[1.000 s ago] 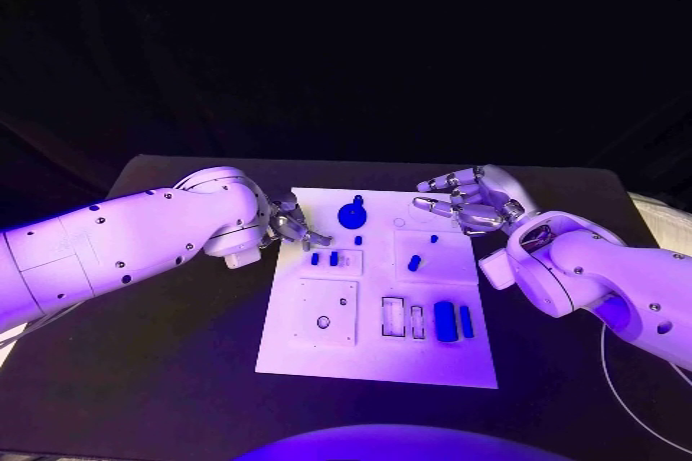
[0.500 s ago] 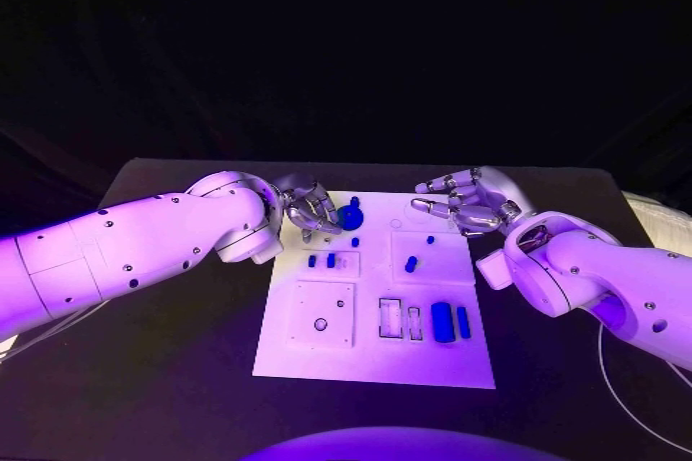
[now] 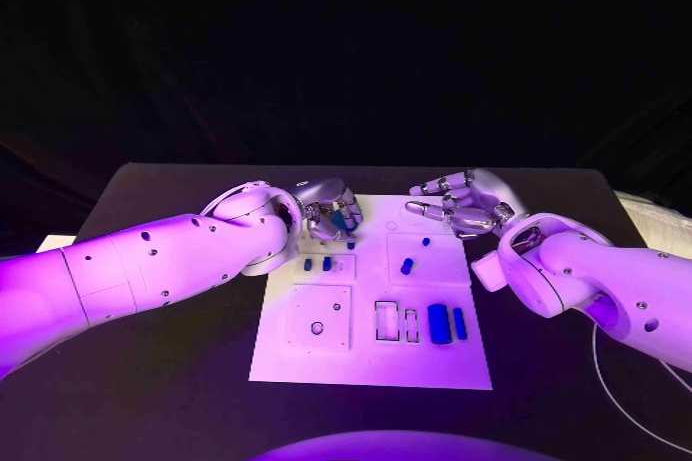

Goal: Assemble the parts on the task board

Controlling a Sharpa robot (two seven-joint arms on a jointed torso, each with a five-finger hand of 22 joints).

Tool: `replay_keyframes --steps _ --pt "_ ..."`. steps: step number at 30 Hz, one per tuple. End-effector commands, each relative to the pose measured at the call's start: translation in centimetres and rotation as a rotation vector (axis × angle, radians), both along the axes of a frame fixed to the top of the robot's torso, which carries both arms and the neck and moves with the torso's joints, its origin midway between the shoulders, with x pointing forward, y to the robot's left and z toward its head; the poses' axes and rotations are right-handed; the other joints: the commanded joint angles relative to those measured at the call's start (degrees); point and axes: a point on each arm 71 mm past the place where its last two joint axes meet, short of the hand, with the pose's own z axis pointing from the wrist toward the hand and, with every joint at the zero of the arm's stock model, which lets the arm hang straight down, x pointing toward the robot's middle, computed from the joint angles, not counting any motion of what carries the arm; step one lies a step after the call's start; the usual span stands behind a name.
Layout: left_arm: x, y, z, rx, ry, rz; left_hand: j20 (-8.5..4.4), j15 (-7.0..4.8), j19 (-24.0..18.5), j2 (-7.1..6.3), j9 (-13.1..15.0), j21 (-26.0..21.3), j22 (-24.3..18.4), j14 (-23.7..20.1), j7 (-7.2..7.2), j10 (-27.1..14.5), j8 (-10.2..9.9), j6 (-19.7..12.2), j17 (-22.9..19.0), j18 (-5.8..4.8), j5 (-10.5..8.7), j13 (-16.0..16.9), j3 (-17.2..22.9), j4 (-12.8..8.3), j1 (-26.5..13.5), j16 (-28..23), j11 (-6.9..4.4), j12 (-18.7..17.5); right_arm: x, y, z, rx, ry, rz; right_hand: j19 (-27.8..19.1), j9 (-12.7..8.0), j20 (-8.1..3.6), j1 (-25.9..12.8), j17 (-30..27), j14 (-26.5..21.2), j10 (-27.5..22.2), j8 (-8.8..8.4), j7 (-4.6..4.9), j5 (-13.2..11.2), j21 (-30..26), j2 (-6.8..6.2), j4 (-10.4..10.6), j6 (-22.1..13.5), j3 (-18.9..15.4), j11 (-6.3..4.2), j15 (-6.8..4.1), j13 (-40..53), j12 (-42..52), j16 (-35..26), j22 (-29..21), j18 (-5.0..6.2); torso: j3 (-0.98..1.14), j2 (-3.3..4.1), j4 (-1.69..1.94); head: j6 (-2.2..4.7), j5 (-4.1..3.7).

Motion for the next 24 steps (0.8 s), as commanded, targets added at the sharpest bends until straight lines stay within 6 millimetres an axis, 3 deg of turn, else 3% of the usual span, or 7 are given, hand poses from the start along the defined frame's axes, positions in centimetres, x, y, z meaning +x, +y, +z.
replay_keyframes --steps 1,7,24 --pt "-0.1 -0.5 -0.5 0.113 -0.055 -0.055 -0.12 -0.18 2.46 -0.07 -1.33 5.77 5.37 1.38 0.03 1.42 -0.93 1.39 3.39 -1.43 -0.11 -1.63 0.10 0.18 -0.63 3.39 -0.08 -1.10 -0.1 0.2 0.0 -0.001 0.001 0.019 -0.32 0.07 0.00 0.03 4.19 3.43 -0.39 -0.18 -0.15 0.39 -0.21 0.40 0.05 0.06 -0.28 0.02 -0.25 1.86 -0.29 -0.35 -0.05 0.50 0.01 0.00 0.03 -0.11 -0.14" --pt "0.0 -0.9 -1.1 0.177 -0.037 -0.055 -0.42 -0.36 4.77 -0.13 -2.61 11.71 10.93 2.24 -0.03 3.14 -1.53 3.98 3.95 -2.44 -0.13 -3.33 0.08 0.19 -1.19 4.66 -0.29 -2.37 -0.1 0.3 0.0 0.001 0.001 0.020 -0.32 0.07 0.00 0.03 4.19 3.43 -0.39 -0.18 -0.15 0.39 -0.21 0.40 0.05 0.06 -0.28 0.02 -0.25 1.86 -0.29 -0.35 -0.05 0.50 -0.01 -0.04 0.10 -0.19 -0.26" --pt "0.2 -1.7 -2.1 0.228 -0.008 -0.062 -1.04 -1.17 6.42 1.42 -4.15 16.55 15.67 2.64 -0.75 6.92 -2.24 8.19 2.24 -3.36 -0.03 -5.37 3.38 -1.03 0.07 4.31 -1.05 -4.71 -0.1 0.4 0.0 0.002 0.000 0.024 -0.32 0.07 0.00 0.03 4.19 3.43 -0.39 -0.18 -0.15 0.39 -0.21 0.40 0.05 0.06 -0.28 0.02 -0.25 1.86 -0.29 -0.35 -0.05 0.50 0.00 -0.06 0.08 -0.32 -0.33"
